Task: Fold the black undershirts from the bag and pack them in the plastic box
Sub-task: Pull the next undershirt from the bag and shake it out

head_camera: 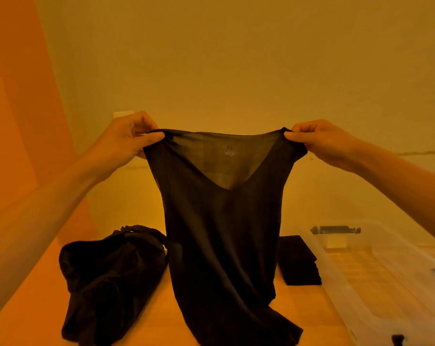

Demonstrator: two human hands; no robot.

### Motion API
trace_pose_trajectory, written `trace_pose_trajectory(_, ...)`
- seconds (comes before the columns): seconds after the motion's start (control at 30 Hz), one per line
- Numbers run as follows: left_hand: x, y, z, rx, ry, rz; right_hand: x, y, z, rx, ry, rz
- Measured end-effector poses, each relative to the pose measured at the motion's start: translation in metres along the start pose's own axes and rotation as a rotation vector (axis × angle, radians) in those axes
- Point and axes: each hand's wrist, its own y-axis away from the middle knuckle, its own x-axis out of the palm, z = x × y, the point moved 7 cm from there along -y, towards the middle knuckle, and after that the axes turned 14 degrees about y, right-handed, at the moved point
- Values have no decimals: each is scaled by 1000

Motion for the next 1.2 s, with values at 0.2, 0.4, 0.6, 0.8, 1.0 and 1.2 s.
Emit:
trace_pose_trajectory(0.2, -24, -49, -78, 215, 255, -142, -91, -37, 83, -139, 4, -554)
trace_pose_trajectory(0.4, -30, -85, -166, 543, -439, -45, -160, -60, 175, -292, 320, -713)
trace_pose_trajectory(0.6, -60, -104, -210, 493, -46, -219, -175, -67, 210, -233, 369, -350)
trace_pose_trajectory(0.8, -53, -107, -217, 480, -36, -284, -177, -65, 225, -321, 149, -372)
trace_pose_trajectory(1.0, -47, -90, -228, 484, -78, -70, -179, -67, 217, -173, 75, -373)
trace_pose_trajectory(1.2, -36, -82, -224, 335, -88, 64, -161, -65, 205, -147, 222, -236)
